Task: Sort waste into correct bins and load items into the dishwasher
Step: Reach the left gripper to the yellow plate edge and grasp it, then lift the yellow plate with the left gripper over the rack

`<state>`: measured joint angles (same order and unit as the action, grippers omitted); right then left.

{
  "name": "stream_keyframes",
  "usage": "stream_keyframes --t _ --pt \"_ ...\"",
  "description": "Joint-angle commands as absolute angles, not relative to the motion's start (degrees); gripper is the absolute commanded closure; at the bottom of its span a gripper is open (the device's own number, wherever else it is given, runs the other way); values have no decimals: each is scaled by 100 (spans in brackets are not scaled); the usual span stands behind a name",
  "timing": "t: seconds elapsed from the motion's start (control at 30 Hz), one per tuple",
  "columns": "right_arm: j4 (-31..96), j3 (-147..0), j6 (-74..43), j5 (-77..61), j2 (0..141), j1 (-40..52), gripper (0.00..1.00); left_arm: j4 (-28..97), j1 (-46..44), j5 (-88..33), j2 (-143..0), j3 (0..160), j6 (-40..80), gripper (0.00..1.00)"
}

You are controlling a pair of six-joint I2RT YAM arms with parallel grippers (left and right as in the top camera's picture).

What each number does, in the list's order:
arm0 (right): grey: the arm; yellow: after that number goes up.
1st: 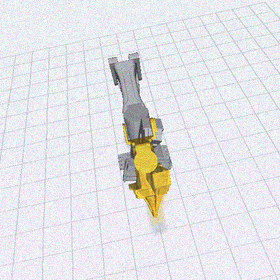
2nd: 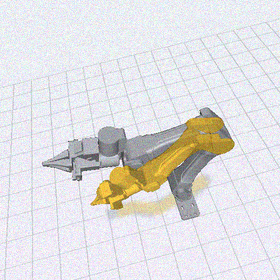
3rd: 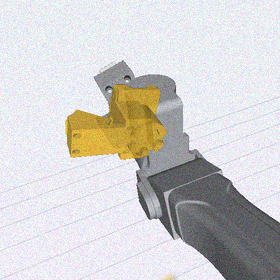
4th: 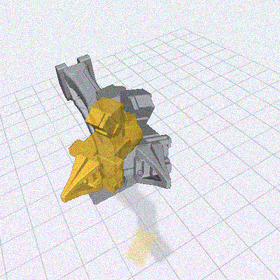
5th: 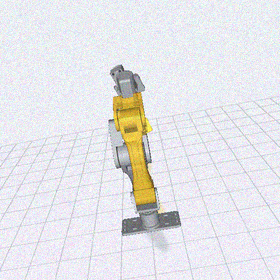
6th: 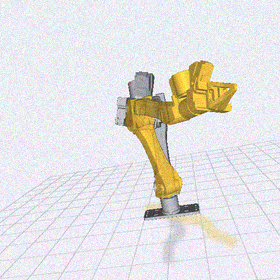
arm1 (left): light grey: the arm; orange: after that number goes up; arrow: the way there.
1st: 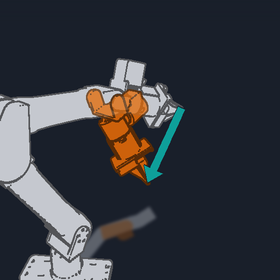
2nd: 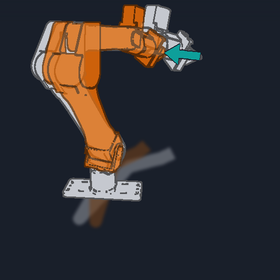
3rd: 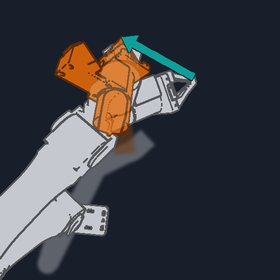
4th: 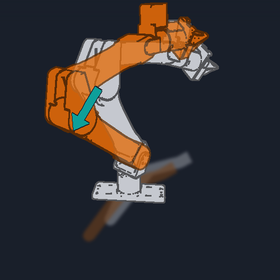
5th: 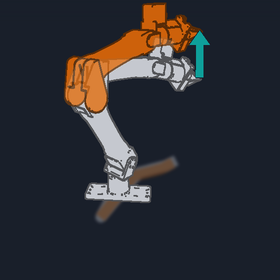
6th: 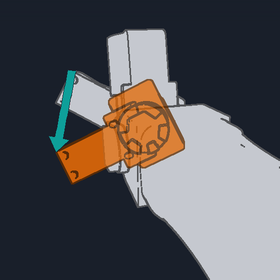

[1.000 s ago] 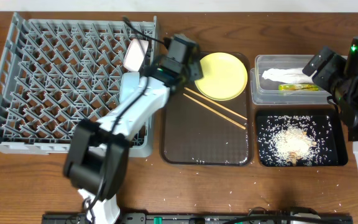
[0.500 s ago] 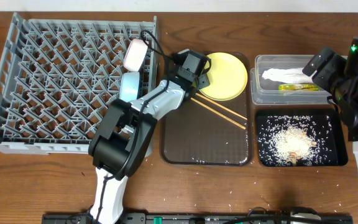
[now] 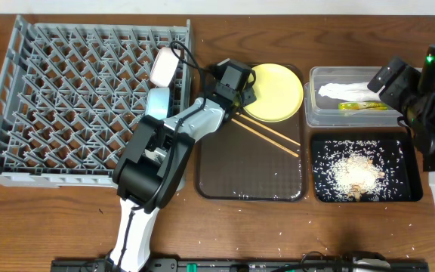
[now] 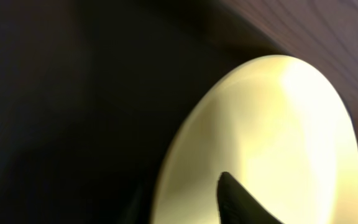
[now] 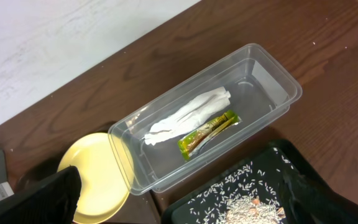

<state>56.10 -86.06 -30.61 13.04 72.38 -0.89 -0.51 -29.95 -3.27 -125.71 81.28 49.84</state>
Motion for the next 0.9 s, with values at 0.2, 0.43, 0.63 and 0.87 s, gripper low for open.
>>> stream_keyframes --t 0.2,0.43,0.63,0.87 --pt "5621 -8608 -3124 1326 7251 -110 1 -25 -2762 -388 -12884 8171 5618 92" --pt "5621 -8608 -3124 1326 7251 -110 1 -342 -2657 -440 -12884 8171 5776 92" --pt "5621 -8608 -3124 1326 7251 -110 1 -854 -2650 -856 -12879 8171 5774 92" --pt "5621 -8608 -3124 1323 7251 -110 1 -1824 -2491 -2193 -12855 8171 5778 93"
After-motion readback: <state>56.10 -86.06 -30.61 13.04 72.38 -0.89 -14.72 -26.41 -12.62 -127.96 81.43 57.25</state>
